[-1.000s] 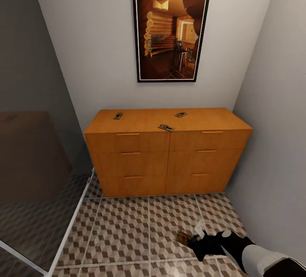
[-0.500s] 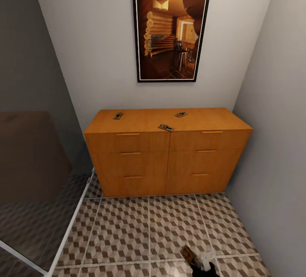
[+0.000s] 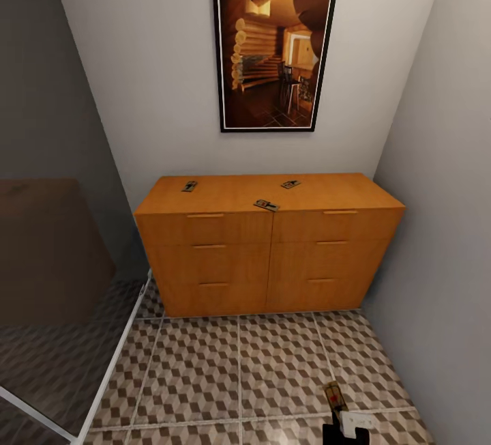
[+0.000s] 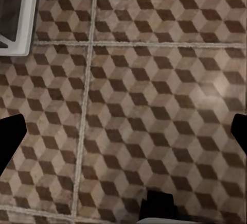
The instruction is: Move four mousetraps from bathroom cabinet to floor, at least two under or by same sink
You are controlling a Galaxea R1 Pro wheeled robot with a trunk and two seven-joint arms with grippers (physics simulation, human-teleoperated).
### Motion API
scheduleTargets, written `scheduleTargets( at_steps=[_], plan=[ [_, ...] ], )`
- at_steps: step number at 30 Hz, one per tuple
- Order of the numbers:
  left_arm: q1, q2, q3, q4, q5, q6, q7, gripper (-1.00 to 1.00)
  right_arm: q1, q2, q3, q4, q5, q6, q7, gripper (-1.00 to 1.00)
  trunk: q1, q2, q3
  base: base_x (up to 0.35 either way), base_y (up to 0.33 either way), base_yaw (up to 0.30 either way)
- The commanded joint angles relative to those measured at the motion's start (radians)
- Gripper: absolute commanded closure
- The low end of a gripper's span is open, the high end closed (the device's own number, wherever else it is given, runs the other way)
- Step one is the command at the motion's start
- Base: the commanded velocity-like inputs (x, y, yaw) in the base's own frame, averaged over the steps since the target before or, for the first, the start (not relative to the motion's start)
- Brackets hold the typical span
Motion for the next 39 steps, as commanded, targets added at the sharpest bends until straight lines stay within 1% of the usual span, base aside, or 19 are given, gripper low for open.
scheduleTargets(
  at_steps=[1,3,6,10,11,12,14,15,18,19,20,22,25,27,31,32,34,36,39],
  plan=[
    [0.000,-0.005,0.007,-0.048,0.000,0.050,0.003,-1.00,0.000,0.003,0.009,0.000,-0.003,-0.007,-0.018,1.00,0.000,0.000,-0.001,0.000,0.000,0.000],
    [0.000,-0.015,0.007,-0.144,0.001,0.130,0.008,-1.00,0.000,0.008,0.009,0.000,-0.003,-0.011,-0.033,1.00,0.000,0.000,-0.001,0.000,0.000,0.000],
    [0.000,-0.046,0.007,-0.264,0.000,0.203,0.011,-1.00,0.000,0.011,0.009,0.000,-0.003,-0.012,-0.038,1.00,0.000,0.000,-0.001,0.000,0.000,0.000],
    [-0.001,-0.081,0.006,-0.372,-0.003,0.297,0.012,-1.00,0.000,0.013,0.009,-0.002,-0.002,-0.012,-0.037,1.00,0.000,0.000,-0.001,0.000,0.000,0.000],
    [-0.001,-0.084,0.006,-0.386,-0.003,0.311,0.012,-1.00,0.000,0.013,0.009,-0.003,-0.002,-0.012,-0.037,1.00,0.000,0.000,-0.001,0.000,0.000,0.000],
    [-0.001,-0.096,0.005,-0.445,-0.003,0.371,0.011,-1.00,0.000,0.013,0.009,-0.004,-0.002,-0.012,-0.037,1.00,0.000,0.000,-0.001,0.000,0.000,0.000],
    [-0.001,-0.103,0.004,-0.507,-0.003,0.432,0.011,-1.00,0.000,0.013,0.009,-0.004,-0.002,-0.012,-0.037,1.00,0.000,0.000,-0.001,0.000,0.000,0.000],
    [-0.001,-0.105,0.004,-0.523,-0.002,0.448,0.011,-1.00,0.000,0.013,0.009,-0.004,-0.001,-0.012,-0.037,1.00,0.000,0.000,-0.001,0.000,0.000,0.000],
    [0.000,-0.118,0.001,-0.630,-0.003,0.552,0.011,-1.00,0.000,0.013,0.009,-0.004,-0.001,-0.011,-0.037,1.00,0.000,0.000,-0.001,0.000,0.000,0.000],
    [0.000,-0.119,0.000,-0.650,-0.003,0.572,0.011,-1.00,0.000,0.013,0.009,-0.004,-0.001,-0.011,-0.037,1.00,0.000,0.000,-0.001,0.000,0.000,0.000],
    [-0.001,-0.121,-0.002,-0.689,-0.002,0.614,0.011,-1.00,0.000,0.013,0.009,-0.004,-0.001,-0.011,-0.037,1.00,0.000,0.000,-0.001,0.000,0.000,0.000],
    [-0.001,-0.123,-0.016,-0.772,-0.002,0.702,0.011,-1.00,0.000,0.013,0.010,-0.004,-0.001,-0.011,-0.036,1.00,0.000,0.000,-0.001,0.000,0.000,0.000],
    [-0.001,-0.126,-0.053,-0.901,-0.002,0.831,0.011,-1.00,0.000,0.015,0.010,-0.004,-0.001,-0.010,-0.038,1.00,0.000,0.000,-0.001,0.000,0.000,0.000],
    [-0.002,-0.136,-0.076,-0.983,-0.002,0.908,0.012,-1.00,0.000,0.016,0.010,-0.004,-0.001,-0.010,-0.039,1.00,0.000,0.000,-0.001,0.000,0.000,0.000],
    [-0.003,-0.156,-0.094,-1.106,-0.002,1.026,0.012,-1.00,0.000,0.016,0.010,-0.004,-0.001,-0.010,-0.039,1.00,0.000,0.000,-0.001,0.000,0.000,0.000],
    [-0.004,-0.165,-0.097,-1.150,-0.002,1.079,0.012,-1.00,0.000,0.016,0.010,-0.004,-0.001,-0.010,-0.040,1.00,0.000,0.000,-0.001,0.000,0.000,0.000],
    [-0.006,-0.172,-0.100,-1.205,-0.002,1.153,0.012,-1.00,0.000,0.016,0.010,-0.004,-0.001,-0.010,-0.040,1.00,0.000,0.000,-0.001,0.000,0.000,0.000],
    [-0.011,-0.175,-0.101,-1.244,-0.002,1.204,0.012,-1.00,0.000,0.016,0.010,-0.004,-0.001,-0.010,-0.040,1.00,0.000,0.000,-0.001,0.000,0.000,0.000],
    [-0.045,-0.177,-0.102,-1.287,-0.002,1.273,0.012,-1.00,0.000,0.016,0.010,-0.004,-0.001,-0.010,-0.039,1.00,0.000,0.000,-0.001,0.000,0.000,0.000]
  ],
)
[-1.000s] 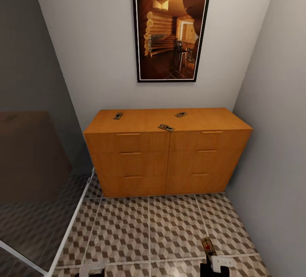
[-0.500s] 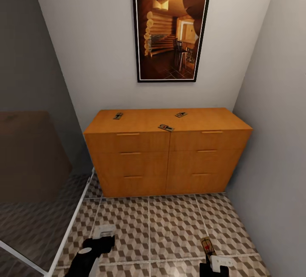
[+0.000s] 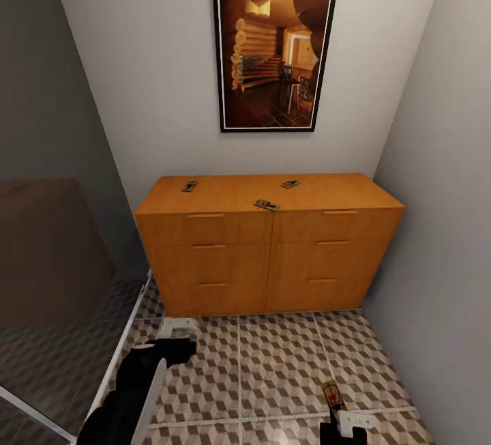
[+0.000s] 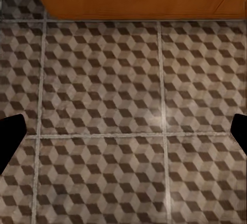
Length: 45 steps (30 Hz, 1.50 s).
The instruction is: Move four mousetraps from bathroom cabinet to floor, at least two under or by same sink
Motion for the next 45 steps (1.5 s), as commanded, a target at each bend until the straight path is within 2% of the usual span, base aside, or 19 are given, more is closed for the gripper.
scheduleTargets(
  at_steps=[1,4,15,21,23,29,39,45],
  plan=[
    [-0.026,0.000,-0.001,-0.010,0.000,0.033,0.004,-1.00,-0.001,0.000,0.009,0.000,-0.003,-0.002,-0.008,1.00,0.000,-0.001,-0.001,0.000,0.000,0.000],
    [-0.097,-0.002,-0.001,-0.022,0.001,0.087,0.005,-1.00,-0.001,0.000,0.009,0.000,-0.003,-0.002,-0.008,1.00,0.000,-0.001,-0.001,0.000,0.000,0.000],
    [-0.288,-0.006,-0.001,-0.005,0.012,0.112,0.006,-1.00,-0.001,0.001,0.009,0.000,-0.003,0.000,-0.008,1.00,0.000,-0.001,-0.001,0.000,0.000,0.000],
    [-0.499,-0.011,-0.001,0.189,0.014,0.112,0.007,-1.00,-0.001,0.002,0.009,0.000,-0.002,-0.002,-0.006,1.00,0.000,-0.001,-0.001,0.000,0.000,0.000],
    [-0.587,-0.014,-0.001,0.278,0.014,0.112,0.007,-1.00,-0.001,0.002,0.009,0.000,-0.002,-0.002,-0.005,1.00,0.000,-0.001,-0.001,0.000,0.000,0.000],
    [-0.748,-0.016,-0.001,0.436,0.015,0.112,0.007,-1.00,-0.001,0.000,0.009,0.000,-0.002,-0.002,-0.004,1.00,0.000,-0.001,-0.001,0.000,0.000,0.000],
    [-0.977,-0.016,-0.001,0.628,0.015,0.111,0.008,-1.00,-0.001,0.001,0.009,0.000,-0.001,-0.004,-0.003,1.00,0.000,-0.001,-0.001,0.000,0.000,0.000],
    [-1.024,-0.016,-0.001,0.678,0.015,0.111,0.008,-1.00,-0.001,0.000,0.010,0.000,0.000,-0.005,-0.002,1.00,0.000,-0.001,-0.001,0.000,0.000,0.000]
  ],
)
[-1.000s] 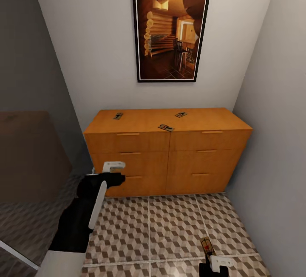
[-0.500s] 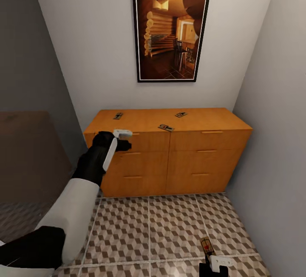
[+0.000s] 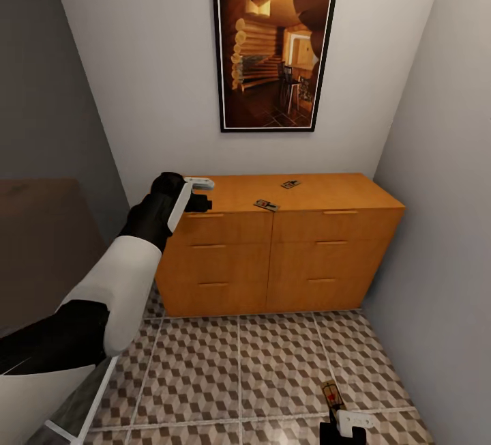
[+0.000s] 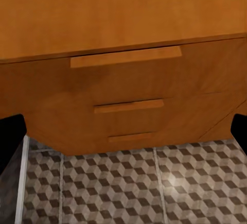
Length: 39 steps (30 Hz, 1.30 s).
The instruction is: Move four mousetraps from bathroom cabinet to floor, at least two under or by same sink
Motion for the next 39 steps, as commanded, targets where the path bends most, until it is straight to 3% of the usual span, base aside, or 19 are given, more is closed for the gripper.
scheduleTargets(
  at_steps=[1,4,13,39],
  plan=[
    [-0.001,0.000,-0.002,0.001,0.001,0.004,0.004,-1.00,-0.001,0.000,0.009,0.000,-0.003,-0.002,-0.009,1.00,0.000,0.000,-0.001,0.000,0.000,0.000],
    [-0.003,0.000,-0.001,0.006,0.003,0.004,0.003,-1.00,-0.001,-0.001,0.008,0.000,-0.003,-0.002,-0.009,1.00,0.000,0.000,-0.001,0.000,0.000,0.000],
    [-0.004,0.001,-0.001,0.006,0.061,0.006,0.002,-1.00,-0.001,0.000,0.008,0.001,-0.003,0.000,-0.012,1.00,0.000,0.000,-0.001,0.000,0.000,0.000],
    [-0.004,0.004,0.000,-0.008,0.064,0.006,0.002,-1.00,-0.001,-0.004,0.008,0.003,-0.003,0.001,-0.016,1.00,0.000,0.000,-0.001,0.000,0.000,0.000]
  ],
)
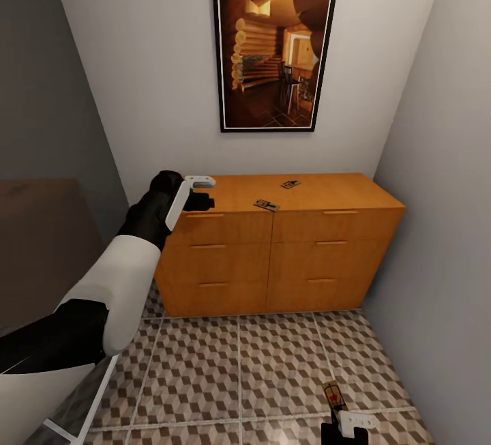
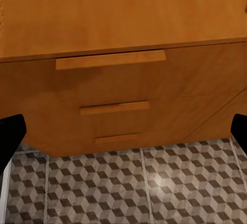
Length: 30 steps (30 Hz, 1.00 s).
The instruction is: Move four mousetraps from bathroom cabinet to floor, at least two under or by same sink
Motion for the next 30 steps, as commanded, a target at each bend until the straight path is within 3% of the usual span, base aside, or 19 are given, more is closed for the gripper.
scheduleTargets(
  at_steps=[1,30],
  plan=[
    [-0.001,0.000,-0.002,-0.001,0.007,0.004,0.008,-1.00,-0.001,0.000,0.009,0.001,-0.003,-0.002,-0.009,1.00,0.000,0.000,-0.001,0.000,0.000,0.000],
    [-0.001,0.001,-0.001,-0.004,0.007,0.004,0.008,-1.00,-0.001,0.000,0.009,0.001,-0.003,-0.002,-0.008,1.00,0.000,0.000,-0.001,0.000,0.000,0.000]
  ],
)
